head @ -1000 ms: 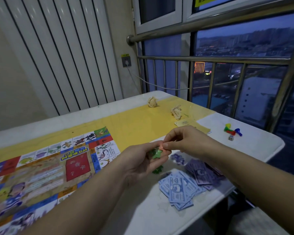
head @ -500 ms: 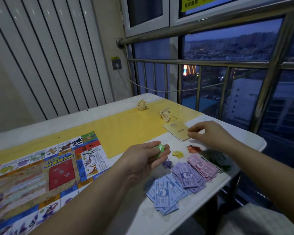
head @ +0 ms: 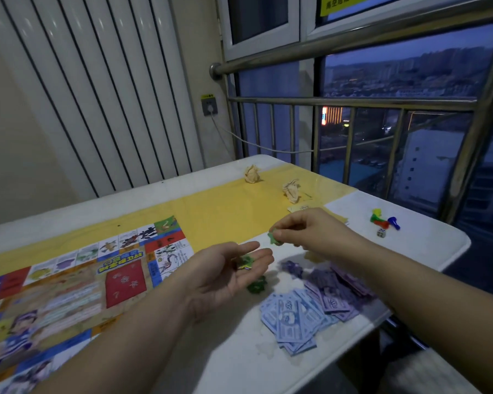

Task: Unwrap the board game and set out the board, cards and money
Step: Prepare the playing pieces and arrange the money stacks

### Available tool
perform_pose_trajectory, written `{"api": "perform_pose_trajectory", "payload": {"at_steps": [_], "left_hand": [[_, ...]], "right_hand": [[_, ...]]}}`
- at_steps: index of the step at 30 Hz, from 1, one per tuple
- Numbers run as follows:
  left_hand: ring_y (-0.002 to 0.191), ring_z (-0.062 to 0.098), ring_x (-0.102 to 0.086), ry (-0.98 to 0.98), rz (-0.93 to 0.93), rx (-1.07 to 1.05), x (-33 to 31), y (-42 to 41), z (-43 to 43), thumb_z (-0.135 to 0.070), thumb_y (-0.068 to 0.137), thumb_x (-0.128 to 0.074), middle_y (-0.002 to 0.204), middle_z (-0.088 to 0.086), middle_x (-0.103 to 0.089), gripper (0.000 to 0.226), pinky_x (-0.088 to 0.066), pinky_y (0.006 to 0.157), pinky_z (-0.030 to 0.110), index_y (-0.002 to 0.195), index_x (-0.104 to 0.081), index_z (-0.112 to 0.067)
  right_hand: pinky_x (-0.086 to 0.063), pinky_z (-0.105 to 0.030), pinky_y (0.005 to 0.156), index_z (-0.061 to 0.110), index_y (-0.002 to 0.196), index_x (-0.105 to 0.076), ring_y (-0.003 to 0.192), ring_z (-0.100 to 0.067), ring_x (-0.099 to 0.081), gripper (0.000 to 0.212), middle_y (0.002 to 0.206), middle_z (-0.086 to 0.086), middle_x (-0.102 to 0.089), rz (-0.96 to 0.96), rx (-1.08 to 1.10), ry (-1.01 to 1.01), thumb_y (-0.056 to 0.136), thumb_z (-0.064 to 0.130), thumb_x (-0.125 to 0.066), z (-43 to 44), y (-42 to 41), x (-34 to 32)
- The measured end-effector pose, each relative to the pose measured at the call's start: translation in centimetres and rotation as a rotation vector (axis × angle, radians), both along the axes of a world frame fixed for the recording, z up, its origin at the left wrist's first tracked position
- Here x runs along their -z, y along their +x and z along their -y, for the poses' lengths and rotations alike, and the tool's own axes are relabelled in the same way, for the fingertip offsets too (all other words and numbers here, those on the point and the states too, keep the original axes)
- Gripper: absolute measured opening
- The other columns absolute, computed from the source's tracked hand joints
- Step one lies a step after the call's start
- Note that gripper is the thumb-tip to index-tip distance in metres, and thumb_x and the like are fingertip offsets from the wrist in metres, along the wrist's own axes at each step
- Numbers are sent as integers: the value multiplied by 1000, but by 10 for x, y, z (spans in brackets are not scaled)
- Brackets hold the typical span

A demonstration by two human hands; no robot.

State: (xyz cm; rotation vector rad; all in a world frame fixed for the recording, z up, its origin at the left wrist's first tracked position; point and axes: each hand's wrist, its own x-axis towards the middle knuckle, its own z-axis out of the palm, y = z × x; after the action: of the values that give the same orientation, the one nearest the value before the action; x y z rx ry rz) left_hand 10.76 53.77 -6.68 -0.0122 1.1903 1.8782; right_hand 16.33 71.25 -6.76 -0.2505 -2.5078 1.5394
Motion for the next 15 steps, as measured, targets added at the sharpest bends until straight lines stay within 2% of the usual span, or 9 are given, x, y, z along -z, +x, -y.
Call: {"api": "perform_pose_trajectory", "payload": {"at_steps": [2,4,5,6,8,10,12,15], "left_hand": [[101,34,-63,-17,-32,-38,1,-3,13,11,93,-32,112,27,-64,31,-57,69,36,110,-57,10],[100,30,-64,-41,-73,-69,5,-7,25,13,94,-28,110,24,-66,34,-58,67,30,110,-57,6],[97,28,-66,-51,-88,-75,7,-9,30,14,94,-29,108,23,-67,33,-58,66,28,110,-57,5],[92,27,-68,-58,-102,-73,8,-10,34,14,95,-31,105,22,-68,32,-59,64,26,110,-58,5],[81,24,-72,-74,-131,-59,9,-10,39,13,94,-36,101,22,-70,28,-59,58,24,110,-58,5],[70,19,-71,-73,-154,-27,9,-8,41,11,94,-41,97,23,-70,25,-56,52,20,110,-60,6],[63,16,-69,-68,-163,11,8,-6,39,10,92,-44,88,23,-68,24,-56,53,19,107,-62,7],[68,18,-67,-43,-141,20,8,-4,36,7,93,-43,86,22,-67,23,-57,55,19,106,-63,10]], "right_hand": [[-45,-9,57,14,98,-71,61,6,-62,13,81,3,-71,30,-40,38,88,21,-66,6,-3,0],[-53,-23,71,20,98,-72,77,-6,-67,14,85,4,-73,92,-87,141,86,26,-69,15,-7,6],[-52,-19,74,21,101,-72,79,-3,-65,17,92,5,-73,102,-98,210,86,29,-68,20,-10,9],[-46,-8,68,21,105,-71,77,5,-60,22,99,7,-71,84,-93,279,87,31,-67,25,-12,11],[-37,-1,58,22,111,-69,66,18,-52,26,101,13,-65,23,-79,307,89,36,-63,34,-14,7],[-37,-1,57,23,107,-70,66,20,-52,25,91,20,-63,14,-149,257,89,37,-62,41,-16,3],[-40,-3,58,22,97,-73,66,15,-55,16,81,19,-65,34,-231,248,87,33,-66,49,-18,1],[-46,-11,67,22,83,-72,69,8,-60,4,78,11,-70,22,-219,150,85,25,-70,50,-21,2]]}}
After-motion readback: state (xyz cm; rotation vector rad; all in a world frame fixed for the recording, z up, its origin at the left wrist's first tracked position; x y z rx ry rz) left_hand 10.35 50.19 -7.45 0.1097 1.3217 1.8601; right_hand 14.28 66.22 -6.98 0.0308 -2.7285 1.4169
